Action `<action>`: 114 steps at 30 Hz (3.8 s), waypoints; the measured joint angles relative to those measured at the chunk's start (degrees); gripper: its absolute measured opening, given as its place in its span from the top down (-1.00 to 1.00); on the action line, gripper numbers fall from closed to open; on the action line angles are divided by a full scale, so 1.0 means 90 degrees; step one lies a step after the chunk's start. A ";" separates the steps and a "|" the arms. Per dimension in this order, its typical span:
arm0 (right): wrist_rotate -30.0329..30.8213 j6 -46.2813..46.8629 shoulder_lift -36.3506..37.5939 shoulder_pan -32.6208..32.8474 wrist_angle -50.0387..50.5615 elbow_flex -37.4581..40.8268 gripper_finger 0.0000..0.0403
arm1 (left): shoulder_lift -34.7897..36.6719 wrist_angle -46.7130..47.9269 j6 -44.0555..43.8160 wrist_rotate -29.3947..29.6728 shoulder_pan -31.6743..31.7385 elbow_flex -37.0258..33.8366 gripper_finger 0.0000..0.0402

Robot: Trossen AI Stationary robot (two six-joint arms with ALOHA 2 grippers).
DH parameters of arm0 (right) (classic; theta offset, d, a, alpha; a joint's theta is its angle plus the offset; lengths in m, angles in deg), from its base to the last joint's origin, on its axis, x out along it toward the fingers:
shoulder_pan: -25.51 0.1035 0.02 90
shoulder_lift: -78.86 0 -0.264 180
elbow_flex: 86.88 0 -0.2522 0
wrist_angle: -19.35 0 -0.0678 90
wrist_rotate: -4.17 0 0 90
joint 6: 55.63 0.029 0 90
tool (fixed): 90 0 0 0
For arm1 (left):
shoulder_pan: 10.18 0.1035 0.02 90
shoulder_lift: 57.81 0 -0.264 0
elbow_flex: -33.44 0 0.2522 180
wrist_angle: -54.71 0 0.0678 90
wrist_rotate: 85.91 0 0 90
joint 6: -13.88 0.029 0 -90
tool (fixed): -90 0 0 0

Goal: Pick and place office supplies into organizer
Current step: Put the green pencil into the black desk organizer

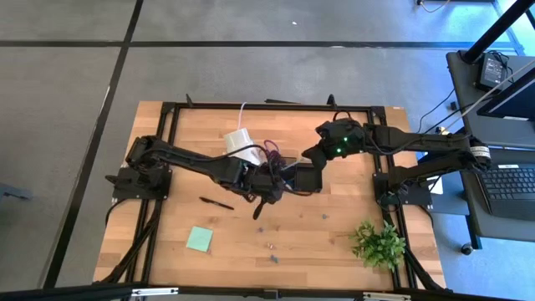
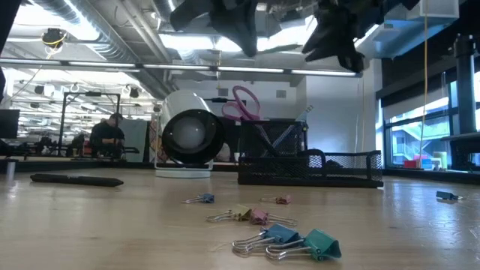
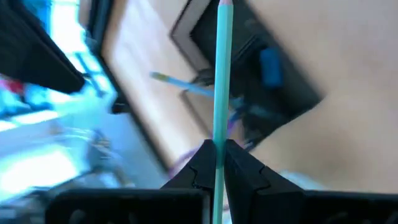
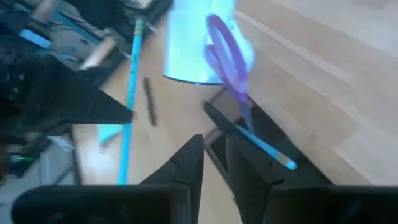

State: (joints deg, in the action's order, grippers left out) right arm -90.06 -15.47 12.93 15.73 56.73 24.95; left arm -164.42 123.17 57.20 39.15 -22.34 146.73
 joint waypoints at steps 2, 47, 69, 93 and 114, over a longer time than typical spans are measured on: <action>-0.0251 0.0010 0.0000 -0.0185 -0.0018 -0.0074 0.59 | 0.0001 -0.0006 0.0617 0.0339 -0.0043 0.0106 0.94; -0.1667 -0.1328 -0.0350 -0.0590 -0.1785 -0.1259 -0.39 | 0.0005 -0.3152 0.6777 0.1291 0.0049 0.0170 0.94; -0.1657 -0.1144 -0.0350 -0.0590 -0.1783 -0.1257 -0.10 | 0.0005 -0.3444 0.7106 0.1128 0.0258 0.0170 0.94; -0.1316 -0.1353 -0.0350 -0.0588 -0.1801 -0.1254 0.86 | 0.0005 -0.3529 0.7716 0.1136 0.0282 0.0170 0.93; -0.1137 -0.1522 -0.0345 -0.0716 -0.2342 -0.1254 0.91 | 0.0005 -0.3461 0.4882 0.1077 0.0211 0.0170 0.35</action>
State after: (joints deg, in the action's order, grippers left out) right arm -100.29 -29.17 9.82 9.29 35.65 13.67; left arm -164.37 92.01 101.14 48.84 -20.44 148.25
